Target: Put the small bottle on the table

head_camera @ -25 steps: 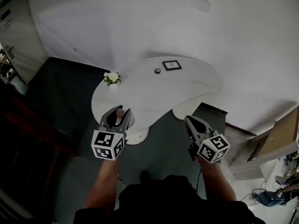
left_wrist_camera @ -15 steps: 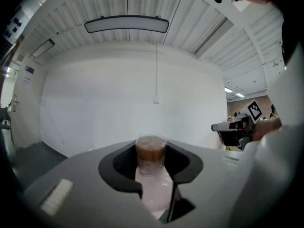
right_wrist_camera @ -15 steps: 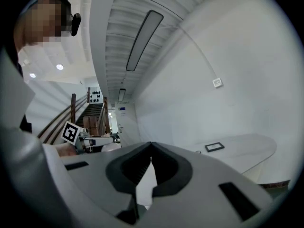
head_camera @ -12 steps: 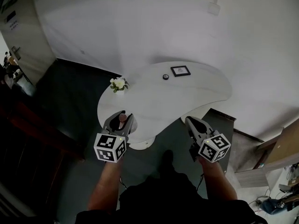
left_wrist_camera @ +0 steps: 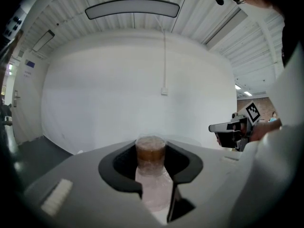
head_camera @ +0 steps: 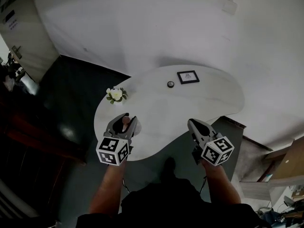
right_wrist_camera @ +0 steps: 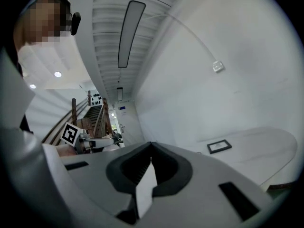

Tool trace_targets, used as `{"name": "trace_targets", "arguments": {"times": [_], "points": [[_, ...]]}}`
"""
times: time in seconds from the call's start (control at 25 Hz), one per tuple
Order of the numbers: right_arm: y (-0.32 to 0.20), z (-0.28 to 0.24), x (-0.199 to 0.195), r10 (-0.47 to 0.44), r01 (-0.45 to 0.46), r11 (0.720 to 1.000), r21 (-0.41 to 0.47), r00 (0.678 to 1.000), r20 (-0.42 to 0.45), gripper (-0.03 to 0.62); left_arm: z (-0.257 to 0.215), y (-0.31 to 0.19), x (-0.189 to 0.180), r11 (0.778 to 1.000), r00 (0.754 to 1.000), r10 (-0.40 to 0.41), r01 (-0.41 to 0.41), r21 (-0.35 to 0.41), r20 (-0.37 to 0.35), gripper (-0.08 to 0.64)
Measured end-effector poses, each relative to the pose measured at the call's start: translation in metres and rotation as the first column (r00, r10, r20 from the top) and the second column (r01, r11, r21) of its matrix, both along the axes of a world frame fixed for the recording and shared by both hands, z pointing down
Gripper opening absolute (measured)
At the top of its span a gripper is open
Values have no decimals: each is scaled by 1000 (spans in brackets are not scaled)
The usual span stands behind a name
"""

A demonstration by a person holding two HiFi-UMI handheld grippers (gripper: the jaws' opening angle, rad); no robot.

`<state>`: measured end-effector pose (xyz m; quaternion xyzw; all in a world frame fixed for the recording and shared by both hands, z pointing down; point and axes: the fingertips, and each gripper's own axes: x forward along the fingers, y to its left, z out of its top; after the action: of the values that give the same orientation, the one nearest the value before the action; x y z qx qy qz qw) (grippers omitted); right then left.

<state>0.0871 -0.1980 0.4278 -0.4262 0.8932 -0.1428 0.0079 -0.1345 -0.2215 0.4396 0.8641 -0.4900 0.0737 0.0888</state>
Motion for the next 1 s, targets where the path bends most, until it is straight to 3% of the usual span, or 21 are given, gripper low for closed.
{"name": "trace_targets", "arguments": {"times": [0.44,0.72,1.0], "points": [[-109,22,22,-94,95,994,-48,995,18,11,11,-93,37,997,997,-71,71,-35,26,138],[-128,29,17,-127,127,990,-65,992,10,11,12,-110,48,997,997,-69,70,-23,20,138],[-134,17,1,-101,100,994,-54,995,-16,11,4,-118,33,999,999,-37,37,3,6,138]]}}
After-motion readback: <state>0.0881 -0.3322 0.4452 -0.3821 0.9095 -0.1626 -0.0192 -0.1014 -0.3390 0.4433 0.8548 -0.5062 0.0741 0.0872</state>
